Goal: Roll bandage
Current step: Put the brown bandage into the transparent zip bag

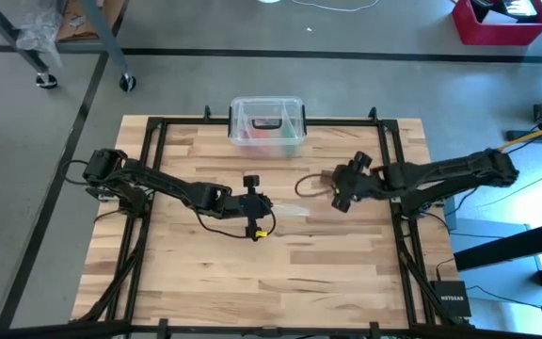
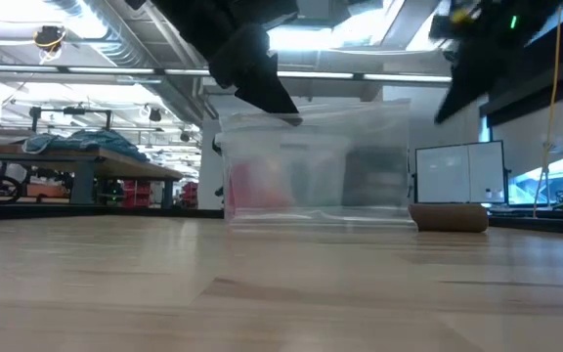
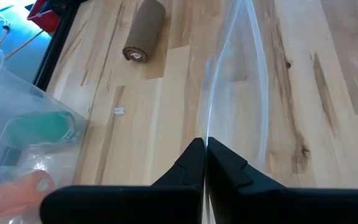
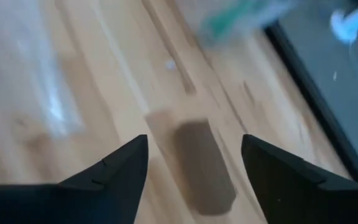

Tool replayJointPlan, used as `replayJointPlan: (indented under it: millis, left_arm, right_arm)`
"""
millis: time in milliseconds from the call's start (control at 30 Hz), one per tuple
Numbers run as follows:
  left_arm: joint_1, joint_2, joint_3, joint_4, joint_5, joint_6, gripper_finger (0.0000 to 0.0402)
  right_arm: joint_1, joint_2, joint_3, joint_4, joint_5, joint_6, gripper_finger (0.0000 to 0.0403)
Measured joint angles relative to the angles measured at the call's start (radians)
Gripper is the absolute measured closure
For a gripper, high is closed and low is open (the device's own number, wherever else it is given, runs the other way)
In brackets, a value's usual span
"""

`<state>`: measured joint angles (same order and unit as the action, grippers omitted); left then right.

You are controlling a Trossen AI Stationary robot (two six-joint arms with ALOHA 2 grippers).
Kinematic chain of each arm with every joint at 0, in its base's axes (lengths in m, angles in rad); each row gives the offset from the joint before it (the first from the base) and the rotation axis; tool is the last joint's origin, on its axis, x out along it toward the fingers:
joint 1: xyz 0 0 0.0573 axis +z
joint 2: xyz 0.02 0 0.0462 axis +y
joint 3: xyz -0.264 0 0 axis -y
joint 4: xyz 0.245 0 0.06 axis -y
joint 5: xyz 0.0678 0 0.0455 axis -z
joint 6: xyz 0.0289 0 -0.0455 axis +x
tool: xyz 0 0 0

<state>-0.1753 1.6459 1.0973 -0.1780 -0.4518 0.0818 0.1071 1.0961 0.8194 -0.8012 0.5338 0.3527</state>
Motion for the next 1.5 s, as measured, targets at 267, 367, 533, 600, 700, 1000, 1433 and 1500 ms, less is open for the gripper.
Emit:
replayJointPlan:
  millis: [267, 367, 533, 600, 700, 1000, 1433, 1500]
  left_arm:
    - [0.000, 0.000, 0.000, 0.000, 0.000, 0.003, 0.0401]
    - [0.000, 0.000, 0.000, 0.003, 0.000, 0.010, 0.0401]
    - [0.000, 0.000, 0.000, 0.002, 0.000, 0.019, 0.0401]
    - [0.000, 0.000, 0.000, 0.002, 0.000, 0.020, 0.0401]
    - [0.001, 0.000, 0.000, 0.000, 0.000, 0.024, 0.0401]
    - [0.001, 0.000, 0.000, 0.002, 0.000, 0.023, 0.0400]
    - [0.001, 0.000, 0.000, 0.002, -0.001, 0.023, 0.0400]
    - [0.001, 0.000, 0.000, 0.002, -0.001, 0.031, 0.0400]
  right_arm:
    - [-0.248, 0.017, -0.153, 0.257, -0.241, -0.214, 0.0111]
    - [-0.305, 0.051, -0.177, 0.308, -0.297, -0.282, 0.0118]
    - [-0.371, 0.132, -0.195, 0.365, -0.310, -0.351, 0.0137]
    - [-0.395, 0.174, -0.195, 0.380, -0.310, -0.380, 0.0143]
    - [-0.435, 0.235, -0.195, 0.401, -0.310, -0.391, 0.0152]
    - [-0.494, 0.401, -0.192, 0.487, -0.427, -0.435, 0.0170]
    - [-0.494, 0.342, -0.197, 0.450, -0.431, -0.450, 0.0326]
    - [-0.486, 0.281, -0.190, 0.429, -0.439, -0.439, 0.0326]
